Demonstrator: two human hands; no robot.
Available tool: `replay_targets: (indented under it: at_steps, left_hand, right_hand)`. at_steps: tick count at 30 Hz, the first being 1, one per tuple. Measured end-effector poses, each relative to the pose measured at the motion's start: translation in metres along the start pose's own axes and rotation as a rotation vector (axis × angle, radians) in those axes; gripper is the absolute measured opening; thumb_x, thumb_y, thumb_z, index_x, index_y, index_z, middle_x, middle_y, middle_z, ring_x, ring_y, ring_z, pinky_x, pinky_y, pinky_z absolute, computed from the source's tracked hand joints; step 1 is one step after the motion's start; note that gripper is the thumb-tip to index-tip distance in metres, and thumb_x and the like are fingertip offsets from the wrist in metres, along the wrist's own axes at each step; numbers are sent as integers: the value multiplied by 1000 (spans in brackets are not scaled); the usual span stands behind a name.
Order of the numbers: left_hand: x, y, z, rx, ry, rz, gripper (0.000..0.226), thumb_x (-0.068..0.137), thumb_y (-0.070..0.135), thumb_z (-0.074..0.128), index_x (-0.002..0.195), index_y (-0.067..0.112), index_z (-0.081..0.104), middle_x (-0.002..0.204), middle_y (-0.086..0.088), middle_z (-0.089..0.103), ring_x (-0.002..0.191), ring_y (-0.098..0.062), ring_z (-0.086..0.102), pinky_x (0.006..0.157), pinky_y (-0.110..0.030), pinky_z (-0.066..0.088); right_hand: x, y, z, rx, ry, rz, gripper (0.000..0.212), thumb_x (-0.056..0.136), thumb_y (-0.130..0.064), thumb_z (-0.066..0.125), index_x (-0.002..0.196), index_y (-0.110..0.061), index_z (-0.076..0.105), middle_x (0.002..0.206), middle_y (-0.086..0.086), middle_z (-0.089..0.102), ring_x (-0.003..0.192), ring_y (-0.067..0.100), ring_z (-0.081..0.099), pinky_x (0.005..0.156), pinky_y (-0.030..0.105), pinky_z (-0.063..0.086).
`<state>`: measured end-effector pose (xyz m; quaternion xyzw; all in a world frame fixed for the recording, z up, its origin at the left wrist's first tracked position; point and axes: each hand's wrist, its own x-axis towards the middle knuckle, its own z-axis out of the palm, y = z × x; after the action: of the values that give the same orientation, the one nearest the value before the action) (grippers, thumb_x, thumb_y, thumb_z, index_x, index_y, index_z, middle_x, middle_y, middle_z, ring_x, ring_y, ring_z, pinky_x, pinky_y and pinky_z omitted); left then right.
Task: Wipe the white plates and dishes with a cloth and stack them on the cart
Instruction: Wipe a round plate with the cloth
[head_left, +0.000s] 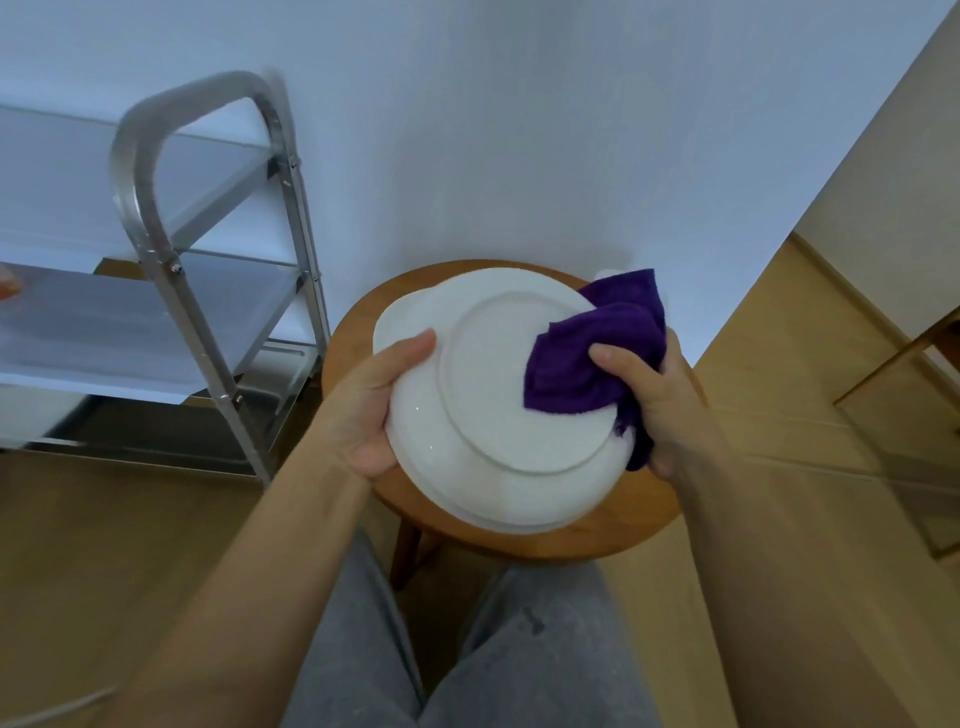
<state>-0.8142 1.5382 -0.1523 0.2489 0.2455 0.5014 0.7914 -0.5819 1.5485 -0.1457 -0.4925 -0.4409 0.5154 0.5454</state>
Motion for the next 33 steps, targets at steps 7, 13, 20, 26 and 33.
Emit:
replay_targets:
  at_steps: [7, 13, 20, 26, 33]
  left_hand:
    - [4, -40, 33, 1, 368, 390, 28, 72, 24, 70, 99, 30, 65, 95, 0, 74, 85, -19, 71, 67, -36, 59]
    - [-3, -74, 41, 97, 418, 325, 20, 76, 28, 67, 94, 33, 62, 93, 5, 73, 84, -13, 71, 66, -31, 58]
    - [-13, -53, 25, 73, 315, 374, 37, 66, 22, 66, 99, 36, 56, 93, 6, 73, 90, -17, 69, 73, -36, 59]
    - [-29, -33, 23, 334, 78, 235, 23, 65, 21, 65, 71, 41, 74, 81, 8, 74, 74, -11, 71, 55, -24, 56]
    - [-20, -34, 23, 363, 309, 316, 33, 59, 42, 65, 90, 30, 64, 80, 2, 73, 75, -19, 71, 56, -28, 57]
  right_hand:
    - [-26, 58, 59, 274, 378, 61, 92, 52, -47, 76, 133, -32, 36, 123, -1, 60, 108, 19, 61, 92, 46, 52]
    - [-33, 78, 90, 556, 572, 265, 101, 42, -51, 81, 130, -39, 32, 117, -1, 60, 102, 25, 63, 85, 47, 54]
    - [-28, 62, 51, 247, 302, 119, 79, 63, -37, 80, 130, -36, 38, 116, -5, 61, 102, 14, 62, 85, 37, 55]
    - [-3, 24, 40, -288, 147, -301, 17, 88, -25, 63, 101, -33, 55, 103, -1, 63, 97, 9, 60, 87, 39, 51]
    - [-22, 25, 76, -517, -148, -311, 29, 82, -57, 45, 105, -70, 32, 126, -41, 24, 112, -33, 15, 98, 12, 21]
